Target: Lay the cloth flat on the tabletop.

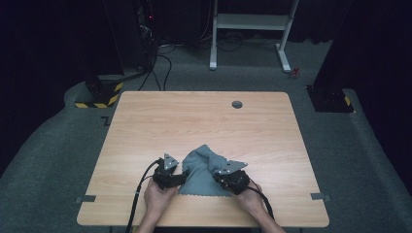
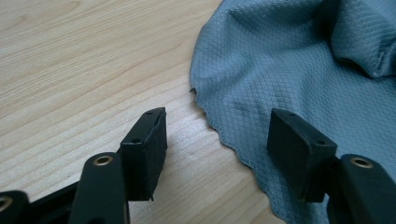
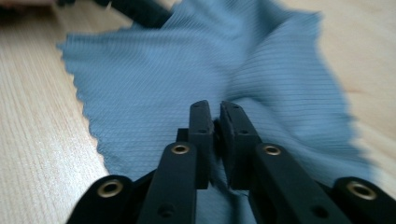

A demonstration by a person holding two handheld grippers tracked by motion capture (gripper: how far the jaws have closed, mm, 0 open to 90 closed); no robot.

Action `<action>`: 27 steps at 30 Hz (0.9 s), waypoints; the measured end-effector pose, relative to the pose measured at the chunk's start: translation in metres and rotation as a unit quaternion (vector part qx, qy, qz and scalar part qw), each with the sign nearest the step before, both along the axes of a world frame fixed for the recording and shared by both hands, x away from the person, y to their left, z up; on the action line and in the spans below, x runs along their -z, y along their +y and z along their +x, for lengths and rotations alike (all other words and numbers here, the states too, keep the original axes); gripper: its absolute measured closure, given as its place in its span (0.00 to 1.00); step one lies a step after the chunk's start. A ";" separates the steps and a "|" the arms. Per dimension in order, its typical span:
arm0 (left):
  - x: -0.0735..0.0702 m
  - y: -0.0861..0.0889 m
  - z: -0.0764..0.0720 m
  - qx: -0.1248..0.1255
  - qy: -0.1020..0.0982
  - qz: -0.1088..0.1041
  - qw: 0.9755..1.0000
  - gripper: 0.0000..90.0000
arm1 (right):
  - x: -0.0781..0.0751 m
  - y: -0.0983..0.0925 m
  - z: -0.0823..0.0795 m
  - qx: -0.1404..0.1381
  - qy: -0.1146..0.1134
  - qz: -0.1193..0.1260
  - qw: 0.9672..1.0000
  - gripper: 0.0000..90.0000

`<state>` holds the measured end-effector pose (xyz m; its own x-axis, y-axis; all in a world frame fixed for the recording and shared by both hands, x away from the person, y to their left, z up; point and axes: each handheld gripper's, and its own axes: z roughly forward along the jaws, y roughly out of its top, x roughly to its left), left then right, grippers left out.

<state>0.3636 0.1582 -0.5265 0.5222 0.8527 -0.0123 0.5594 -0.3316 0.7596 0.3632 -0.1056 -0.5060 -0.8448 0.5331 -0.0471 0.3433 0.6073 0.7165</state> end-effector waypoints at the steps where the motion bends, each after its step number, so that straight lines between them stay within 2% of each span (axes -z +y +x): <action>1: 0.000 0.000 0.000 0.004 0.001 -0.004 1.000 0.43 | -0.005 -0.006 0.000 0.008 -0.004 0.010 1.000 0.89; 3: 0.000 0.002 0.001 0.010 0.004 -0.015 1.000 0.46 | -0.011 -0.016 0.003 0.028 -0.010 0.028 0.999 0.88; 4: -0.001 0.003 0.002 0.009 0.006 -0.022 1.000 0.47 | -0.015 -0.026 0.011 0.057 -0.014 0.036 0.998 0.88; 6: -0.011 0.004 0.008 0.012 0.002 -0.030 0.999 0.48 | -0.014 -0.032 0.020 0.082 -0.010 0.033 0.996 0.87; 8: -0.022 0.005 0.016 0.012 -0.001 -0.035 0.999 0.48 | -0.009 -0.037 0.032 0.107 0.005 0.031 0.994 0.83; 9: -0.022 0.005 0.016 0.012 -0.001 -0.035 0.999 0.48 | -0.009 -0.037 0.032 0.107 0.005 0.031 0.994 0.83; 10: -0.027 0.006 0.021 0.013 -0.005 -0.032 0.999 0.48 | -0.005 -0.038 0.037 0.119 0.016 0.025 0.992 0.81; 12: -0.034 0.006 0.031 0.008 -0.007 -0.034 0.999 0.49 | 0.002 -0.039 0.045 0.131 0.025 0.014 0.991 0.78; 13: -0.036 0.006 0.035 0.007 -0.005 -0.036 0.999 0.49 | 0.002 -0.039 0.045 0.131 0.025 0.014 0.991 0.78; 14: -0.040 0.004 0.048 0.009 0.008 -0.044 0.999 0.49 | 0.006 -0.039 0.047 0.132 0.036 0.008 0.991 0.76; 15: -0.040 0.004 0.048 0.009 0.008 -0.044 0.999 0.49 | 0.006 -0.039 0.047 0.132 0.036 0.008 0.991 0.76; 16: -0.042 -0.002 0.062 0.020 0.032 -0.062 0.997 0.49 | 0.009 -0.036 0.045 0.125 0.038 -0.001 0.991 0.77; 17: -0.042 -0.002 0.062 0.020 0.032 -0.062 0.997 0.49 | 0.009 -0.036 0.045 0.125 0.038 -0.001 0.991 0.77; 18: -0.044 -0.010 0.076 0.028 0.048 -0.047 0.997 0.48 | 0.008 -0.035 0.044 0.113 0.032 -0.008 0.993 0.84; 19: -0.044 -0.010 0.076 0.028 0.048 -0.047 0.997 0.49 | 0.008 -0.035 0.044 0.113 0.032 -0.008 0.993 0.84; 20: -0.044 -0.017 0.083 0.029 0.052 -0.036 0.998 0.49 | 0.008 -0.035 0.044 0.105 0.038 -0.009 0.994 0.90; 22: -0.043 -0.026 0.093 0.030 0.062 -0.039 0.997 0.49 | 0.008 -0.034 0.044 0.101 0.038 -0.009 0.994 0.94; 24: -0.039 -0.036 0.102 0.035 0.068 -0.025 0.997 0.49 | 0.007 -0.033 0.042 0.093 0.040 -0.013 0.995 0.99; 27: -0.031 -0.049 0.111 0.047 0.078 -0.001 0.996 0.52 | 0.007 -0.033 0.042 0.088 0.036 -0.016 0.995 0.99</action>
<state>0.4746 0.1088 -0.4955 0.5911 0.8003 -0.1010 0.6368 -0.3862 0.6673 0.4054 -0.1381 -0.5130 -0.7399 0.6727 -0.0082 0.4968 0.5545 0.6676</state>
